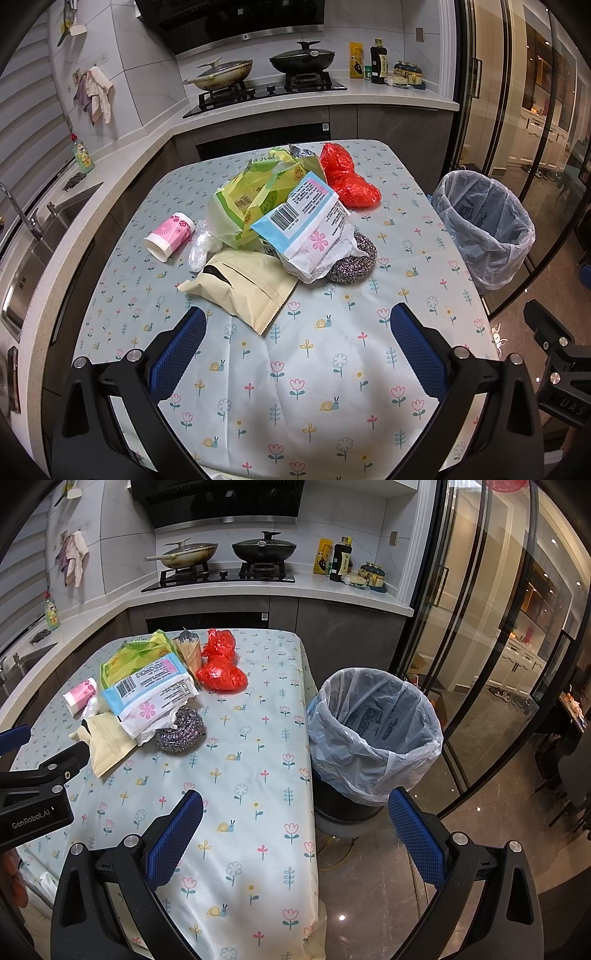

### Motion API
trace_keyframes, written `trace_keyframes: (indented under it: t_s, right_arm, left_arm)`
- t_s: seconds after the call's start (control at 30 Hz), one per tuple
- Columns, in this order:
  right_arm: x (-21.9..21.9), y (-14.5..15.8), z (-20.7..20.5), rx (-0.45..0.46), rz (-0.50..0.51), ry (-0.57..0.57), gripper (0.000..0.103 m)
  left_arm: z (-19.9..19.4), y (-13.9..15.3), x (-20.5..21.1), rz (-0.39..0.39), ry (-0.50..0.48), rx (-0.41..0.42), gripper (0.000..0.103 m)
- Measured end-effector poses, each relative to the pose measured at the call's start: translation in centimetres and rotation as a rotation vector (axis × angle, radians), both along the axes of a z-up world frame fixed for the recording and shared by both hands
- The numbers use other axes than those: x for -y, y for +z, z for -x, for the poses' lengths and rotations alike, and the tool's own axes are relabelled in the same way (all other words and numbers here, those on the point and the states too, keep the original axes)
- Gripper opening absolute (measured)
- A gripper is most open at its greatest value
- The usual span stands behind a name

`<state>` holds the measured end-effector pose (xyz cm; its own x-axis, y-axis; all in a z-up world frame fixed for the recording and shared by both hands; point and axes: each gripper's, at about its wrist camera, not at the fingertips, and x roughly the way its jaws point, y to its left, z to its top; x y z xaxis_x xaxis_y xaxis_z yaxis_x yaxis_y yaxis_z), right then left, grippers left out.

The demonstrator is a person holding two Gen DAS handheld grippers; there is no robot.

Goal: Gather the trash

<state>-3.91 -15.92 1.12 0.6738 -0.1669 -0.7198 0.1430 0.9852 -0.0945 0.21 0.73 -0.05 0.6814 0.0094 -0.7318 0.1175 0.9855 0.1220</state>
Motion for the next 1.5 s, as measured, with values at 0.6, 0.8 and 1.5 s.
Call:
trace_keyframes:
  t_s: [0.6, 0.8, 1.5]
  right_arm:
    - [0.15, -0.27, 0.00, -0.006, 0.007, -0.005, 0.096]
    - [0.17, -0.28, 0.07, -0.005, 0.006, -0.003, 0.096]
    - [0.05, -0.26, -0.14, -0.008, 0.008, -0.006, 0.096]
  left_arm:
    - [-0.12, -0.29, 0.28, 0.002, -0.003, -0.005, 0.095]
    - [-0.14, -0.29, 0.25, 0.002, -0.005, -0.003, 0.096]
    - [-0.14, -0.28, 0.22, 0.005, -0.005, -0.004, 0.095]
